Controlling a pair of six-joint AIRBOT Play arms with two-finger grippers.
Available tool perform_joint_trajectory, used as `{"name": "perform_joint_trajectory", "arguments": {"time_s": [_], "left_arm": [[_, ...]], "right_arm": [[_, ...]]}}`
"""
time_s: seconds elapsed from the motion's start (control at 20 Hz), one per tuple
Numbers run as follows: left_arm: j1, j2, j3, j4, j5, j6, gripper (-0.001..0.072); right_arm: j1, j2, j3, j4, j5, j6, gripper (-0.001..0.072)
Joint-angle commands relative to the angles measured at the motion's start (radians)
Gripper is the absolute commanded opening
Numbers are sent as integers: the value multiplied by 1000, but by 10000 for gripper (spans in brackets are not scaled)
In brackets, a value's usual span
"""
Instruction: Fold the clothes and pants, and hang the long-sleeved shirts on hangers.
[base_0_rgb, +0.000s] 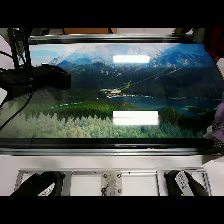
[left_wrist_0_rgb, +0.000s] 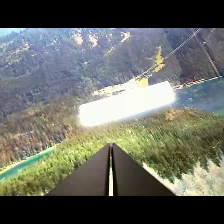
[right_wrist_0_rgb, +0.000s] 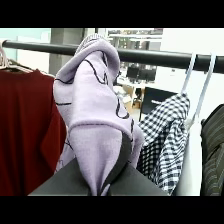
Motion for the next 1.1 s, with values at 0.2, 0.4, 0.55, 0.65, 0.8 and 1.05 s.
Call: {"name": "perform_joint_trajectory", "arguments": {"time_s": [0.2,0.4,0.55,0.65,0.8,1.05], "left_arm": [[1,-1,0,1,0,0,16],[1,-1,0,1,-1,0,16],[1,-1,0,1,-2,0,16],[1,-1,0,0,-1,0,16],[1,-1,0,-1,-3,0,16],[0,-1,0,-76,-31,0,16]], "right_arm": [[0,13,3,-7,20,3,20],[-19,0,3,-36,35,-6,20],[-87,-24,3,-34,61,-3,20],[-125,-48,3,-30,57,-3,19],[-175,-163,39,-29,-31,64,20],[-180,-308,164,-29,-104,109,20]]}}
